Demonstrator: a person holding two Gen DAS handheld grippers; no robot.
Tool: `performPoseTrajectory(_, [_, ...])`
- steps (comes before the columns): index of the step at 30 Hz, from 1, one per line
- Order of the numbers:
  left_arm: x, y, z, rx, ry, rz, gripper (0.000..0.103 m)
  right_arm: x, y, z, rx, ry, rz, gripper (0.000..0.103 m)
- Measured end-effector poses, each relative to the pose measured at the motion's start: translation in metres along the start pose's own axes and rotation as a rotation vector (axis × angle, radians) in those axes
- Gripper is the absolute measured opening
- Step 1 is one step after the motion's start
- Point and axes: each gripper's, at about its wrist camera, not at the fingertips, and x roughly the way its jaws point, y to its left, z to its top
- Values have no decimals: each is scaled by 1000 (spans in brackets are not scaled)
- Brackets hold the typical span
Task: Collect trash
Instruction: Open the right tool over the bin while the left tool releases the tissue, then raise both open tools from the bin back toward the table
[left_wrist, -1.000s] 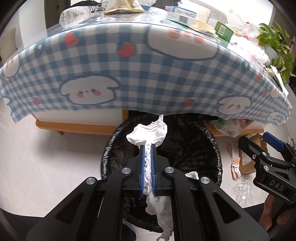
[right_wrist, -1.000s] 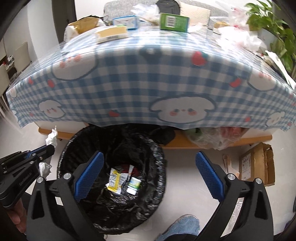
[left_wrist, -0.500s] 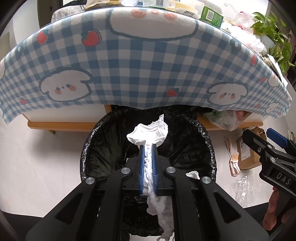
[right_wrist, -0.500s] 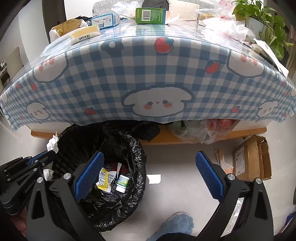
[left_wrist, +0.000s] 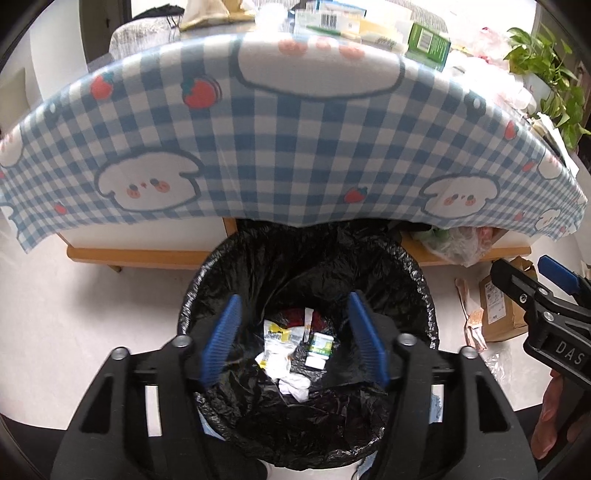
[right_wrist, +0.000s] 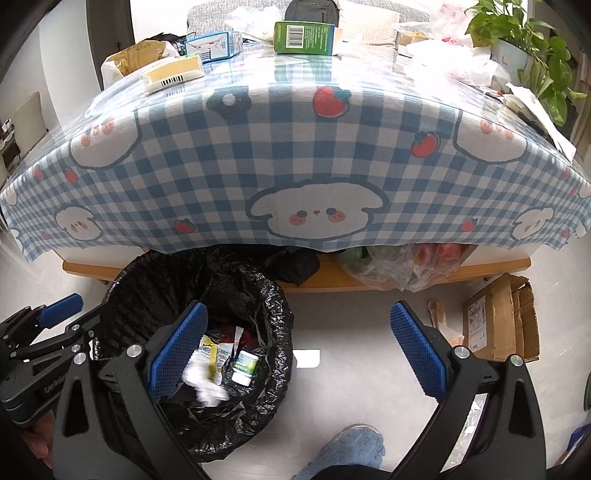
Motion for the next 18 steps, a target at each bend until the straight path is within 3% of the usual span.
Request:
performPoseTrajectory(9, [-31,10,10,-4,-40,13,90,-16,9,10,-23,-33,3,95])
performPoseTrajectory(18, [-53,17,22,9,-59,-6,96,-37,12,28,-23,-65,0,95])
